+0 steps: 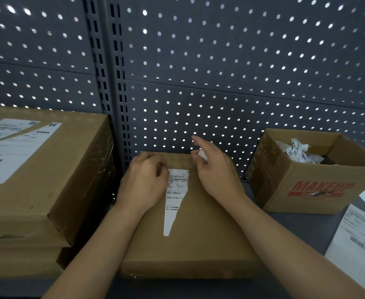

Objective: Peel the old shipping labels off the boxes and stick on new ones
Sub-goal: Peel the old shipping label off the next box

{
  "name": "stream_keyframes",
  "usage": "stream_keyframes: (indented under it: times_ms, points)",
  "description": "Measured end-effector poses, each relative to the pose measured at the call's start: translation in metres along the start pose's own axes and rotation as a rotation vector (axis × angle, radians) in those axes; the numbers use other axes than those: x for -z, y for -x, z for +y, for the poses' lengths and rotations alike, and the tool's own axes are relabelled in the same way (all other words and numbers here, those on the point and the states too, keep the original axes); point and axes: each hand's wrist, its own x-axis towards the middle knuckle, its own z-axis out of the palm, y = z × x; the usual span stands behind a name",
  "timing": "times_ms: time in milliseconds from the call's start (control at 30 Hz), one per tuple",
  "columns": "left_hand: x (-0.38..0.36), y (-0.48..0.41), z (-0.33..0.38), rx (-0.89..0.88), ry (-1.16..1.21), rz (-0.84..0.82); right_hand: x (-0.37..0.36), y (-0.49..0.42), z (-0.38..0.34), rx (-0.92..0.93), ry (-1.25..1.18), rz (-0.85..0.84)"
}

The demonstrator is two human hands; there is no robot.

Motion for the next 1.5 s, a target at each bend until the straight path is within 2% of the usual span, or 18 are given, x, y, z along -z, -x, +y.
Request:
stream_keyframes:
  times_ms: [267,467,667,767,1033,1500]
  points:
    - [0.002,0.003,-0.007,0.030,-0.044,-0.018,-0.006,0.000,-0.003,0.079,-0.021,-0.001]
    - [0.003,0.004,-0.006,0.098,-0.022,-0.028,-0.006,-0.001,-0.007,0.064,0.008,-0.003]
    - [0.004,0.002,-0.009,0.105,-0.009,-0.034,-0.015,-0.016,0.001,0.161,0.114,-0.259]
    - [0.004,0.003,-0.007,0.103,-0.024,-0.032,-0.019,-0.017,0.002,0.152,0.101,-0.314]
    - [0.004,0.005,-0.006,0.089,-0.040,-0.025,-0.024,-0.011,0.006,0.250,0.137,-0.281]
    - [0.005,0.005,-0.003,0.087,-0.043,-0.041,-0.030,-0.013,0.002,0.345,0.436,-0.259]
